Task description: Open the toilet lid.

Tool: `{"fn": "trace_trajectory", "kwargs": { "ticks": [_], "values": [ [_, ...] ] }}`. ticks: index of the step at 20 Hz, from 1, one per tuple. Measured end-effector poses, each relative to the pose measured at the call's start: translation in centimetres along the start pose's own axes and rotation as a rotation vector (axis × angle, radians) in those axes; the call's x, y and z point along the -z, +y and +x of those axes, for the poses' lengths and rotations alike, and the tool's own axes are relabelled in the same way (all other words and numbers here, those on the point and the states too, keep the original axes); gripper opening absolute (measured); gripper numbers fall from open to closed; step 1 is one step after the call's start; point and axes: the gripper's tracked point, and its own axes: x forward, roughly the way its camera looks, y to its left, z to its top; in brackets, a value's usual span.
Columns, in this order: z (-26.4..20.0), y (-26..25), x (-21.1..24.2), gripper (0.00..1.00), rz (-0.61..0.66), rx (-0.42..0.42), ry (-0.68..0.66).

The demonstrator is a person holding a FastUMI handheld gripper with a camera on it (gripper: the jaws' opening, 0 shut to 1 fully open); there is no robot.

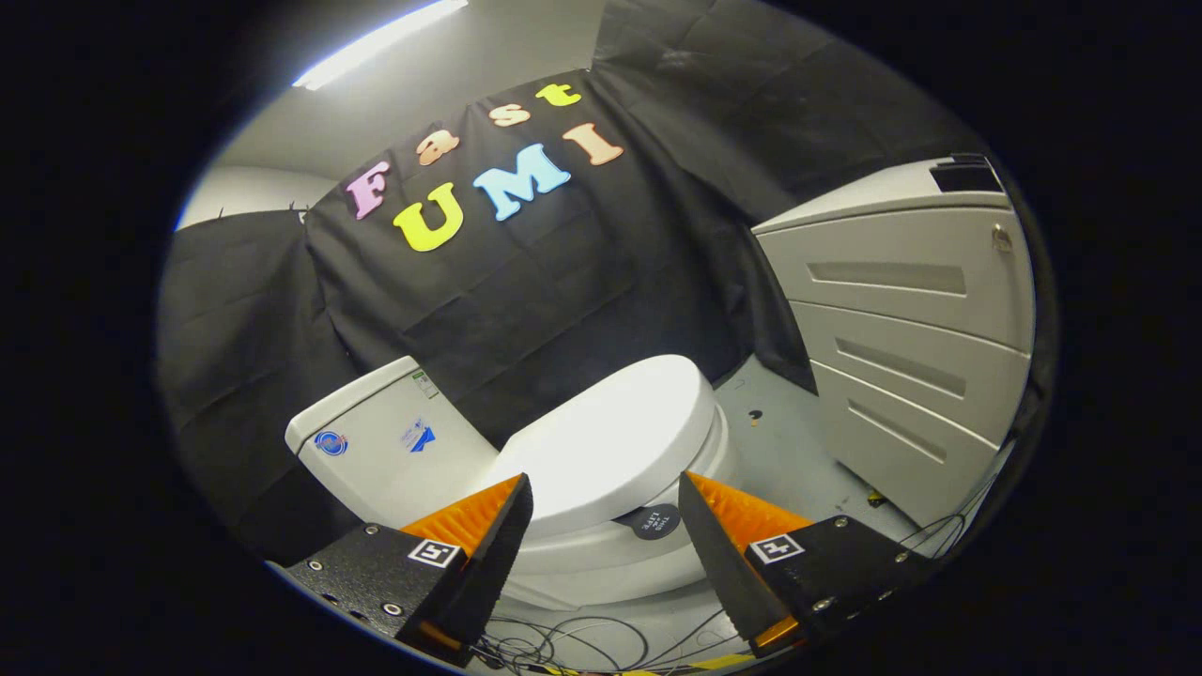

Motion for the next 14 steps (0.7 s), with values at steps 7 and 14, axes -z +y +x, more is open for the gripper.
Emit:
{"fn": "trace_trajectory", "kwargs": {
  "ticks": [7,14],
  "values": [
    [1.7,-1.4,2.6,0.96,0.148,0.013,0.03],
    [3.5,-2.9,4.8,0.96,0.21,0.047,0.063]
  ]
}}
